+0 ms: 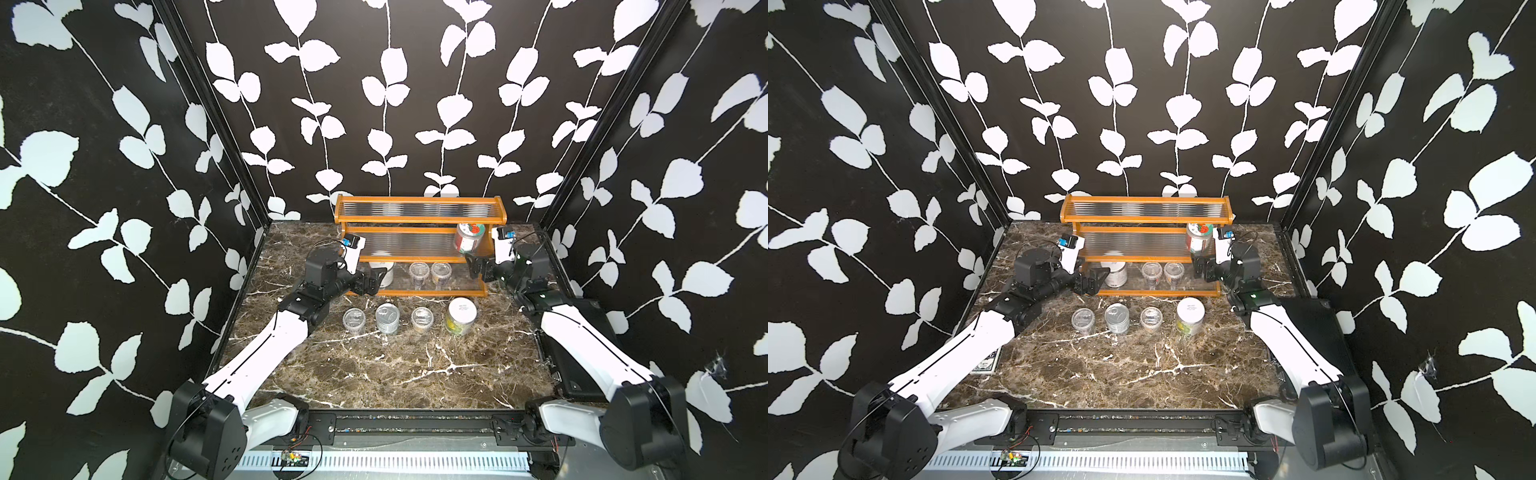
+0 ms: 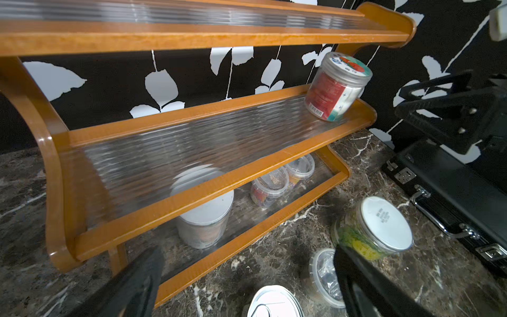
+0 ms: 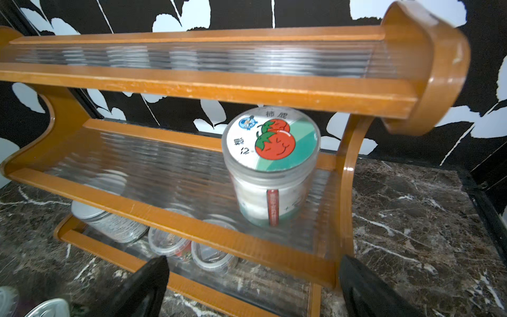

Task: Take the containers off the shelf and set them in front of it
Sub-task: 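Pick up a container from the shelf.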

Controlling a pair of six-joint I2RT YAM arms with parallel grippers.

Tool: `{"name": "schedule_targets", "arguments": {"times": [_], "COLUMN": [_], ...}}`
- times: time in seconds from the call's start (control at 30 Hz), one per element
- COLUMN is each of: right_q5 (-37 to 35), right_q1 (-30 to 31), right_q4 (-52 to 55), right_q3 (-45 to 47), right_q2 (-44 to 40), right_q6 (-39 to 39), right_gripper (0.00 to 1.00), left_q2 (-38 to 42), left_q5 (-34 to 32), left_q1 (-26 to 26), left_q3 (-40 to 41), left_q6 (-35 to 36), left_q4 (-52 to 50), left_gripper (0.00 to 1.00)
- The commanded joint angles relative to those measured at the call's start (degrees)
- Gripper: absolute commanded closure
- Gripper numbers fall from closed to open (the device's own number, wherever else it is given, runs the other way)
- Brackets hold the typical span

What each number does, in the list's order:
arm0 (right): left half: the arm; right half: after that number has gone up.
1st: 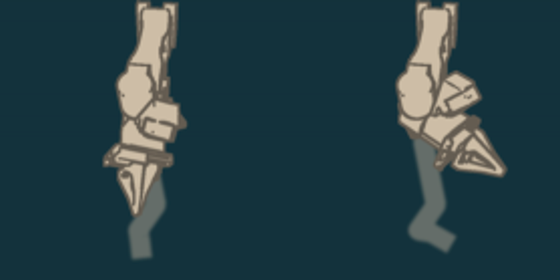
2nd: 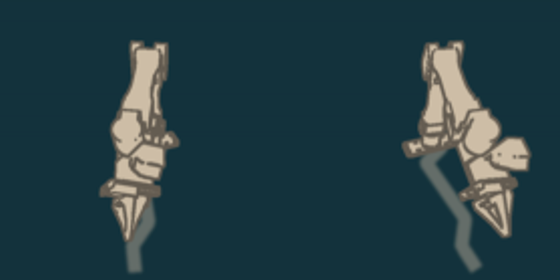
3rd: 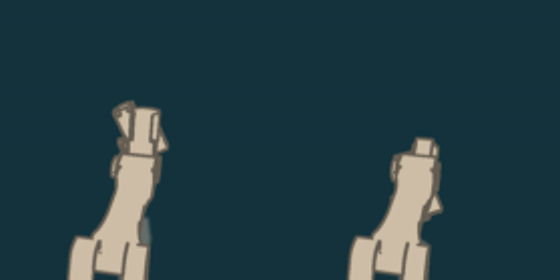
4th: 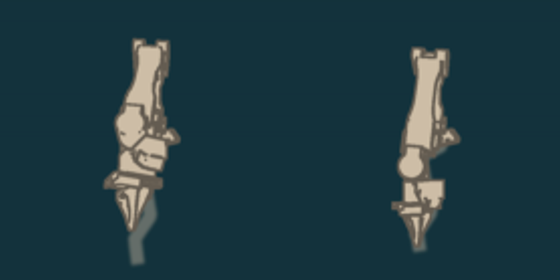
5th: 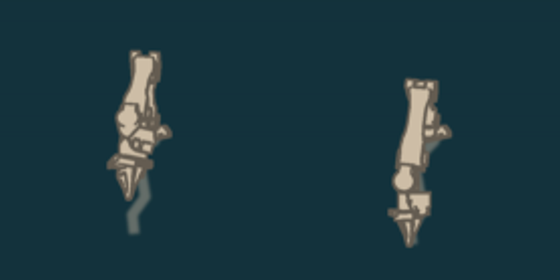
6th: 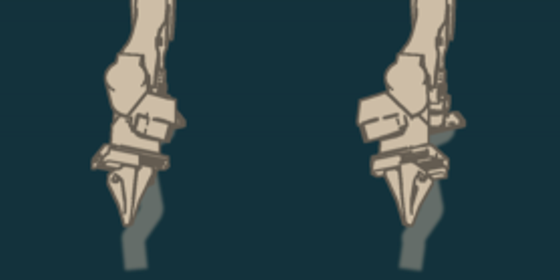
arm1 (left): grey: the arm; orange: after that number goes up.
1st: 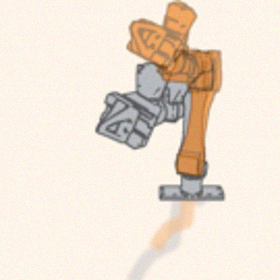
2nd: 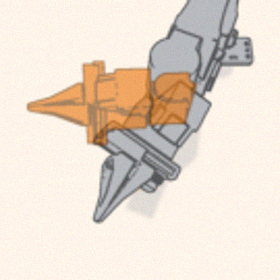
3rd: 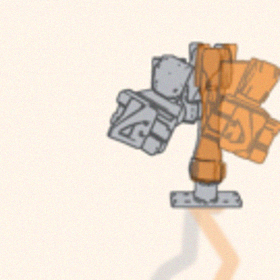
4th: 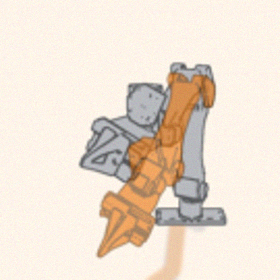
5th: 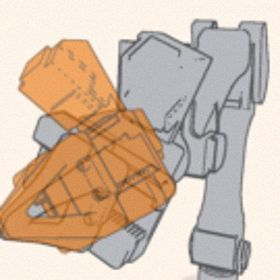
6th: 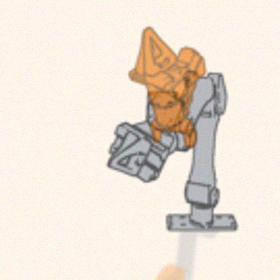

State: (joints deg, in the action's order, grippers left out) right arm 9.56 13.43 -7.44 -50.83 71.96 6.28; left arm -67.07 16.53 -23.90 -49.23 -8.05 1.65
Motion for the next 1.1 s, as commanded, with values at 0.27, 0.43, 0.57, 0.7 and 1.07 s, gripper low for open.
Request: {"name": "schedule_targets", "arguments": {"times": [0.27,0.43,0.57,0.7,1.07], "right_q5": [-3.1,-5.0,-4.9,-3.3,-2.6], "right_q1": [0.5,0.5,0.6,0.5,0.8], "right_q4": [-10.2,-13.1,-15.3,-17.6,-19.5], "right_q3": [-10.2,-12.3,-13.6,-14.1,-12.7], "right_q2": [11.9,16.6,19.0,21.3,21.1], "right_q6": [-0.3,0.6,1.1,0.9,-1.8], "right_gripper": [0.00,0.00,0.00,0.05,0.24], "left_q2": [2.1,2.9,3.8,4.8,6.0], "left_q5": [4.8,5.8,6.2,6.2,8.4], "left_q1": [2.2,2.2,2.3,2.3,2.3], "left_q3": [2.2,4.4,5.5,7.0,8.5], "left_q6": [-7.1,-9.9,-11.7,-13.0,-14.9], "left_q4": [8.6,11.0,11.8,12.2,11.5], "left_gripper": [0.01,0.01,0.01,0.02,0.02]}}
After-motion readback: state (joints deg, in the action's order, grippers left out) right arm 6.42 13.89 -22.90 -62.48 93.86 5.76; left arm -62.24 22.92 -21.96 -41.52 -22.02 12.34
